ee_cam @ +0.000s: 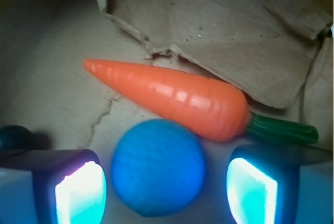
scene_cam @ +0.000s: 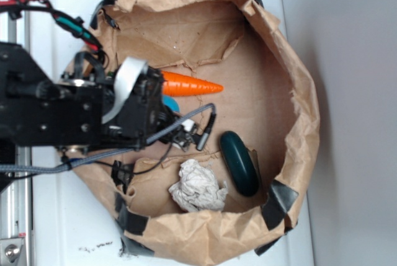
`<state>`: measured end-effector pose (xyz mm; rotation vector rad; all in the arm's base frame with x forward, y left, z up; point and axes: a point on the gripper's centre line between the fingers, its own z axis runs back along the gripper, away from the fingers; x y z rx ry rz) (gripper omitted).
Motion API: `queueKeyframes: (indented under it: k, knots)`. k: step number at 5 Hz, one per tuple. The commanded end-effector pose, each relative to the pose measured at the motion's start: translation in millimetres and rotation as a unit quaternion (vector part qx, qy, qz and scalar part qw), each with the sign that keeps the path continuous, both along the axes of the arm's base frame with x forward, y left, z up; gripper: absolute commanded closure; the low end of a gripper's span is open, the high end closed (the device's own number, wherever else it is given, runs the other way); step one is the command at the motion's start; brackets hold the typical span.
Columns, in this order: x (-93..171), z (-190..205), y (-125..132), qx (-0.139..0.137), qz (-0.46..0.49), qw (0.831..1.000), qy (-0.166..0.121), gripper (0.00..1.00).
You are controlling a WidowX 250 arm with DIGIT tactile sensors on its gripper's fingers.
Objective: Grab the blue ball.
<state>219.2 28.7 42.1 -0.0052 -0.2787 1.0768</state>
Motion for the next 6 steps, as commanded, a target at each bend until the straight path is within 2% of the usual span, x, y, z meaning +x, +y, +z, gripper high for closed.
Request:
queueKeyframes:
  k: [1,3,5,6]
  knots:
    - [-13.2,3.0,0.0,0.012,0.001,1.0,-0.024,0.0]
    - [-12.0,-6.0,-15.7,0.023,0.011,1.0,-0.008,0.0]
    - [12.3,4.0,-17.9,-0.003,0.029,1.0,0.008,0.0]
    - [18.8,0.2,-20.5,0.004,0.037,0.999,0.006,0.0]
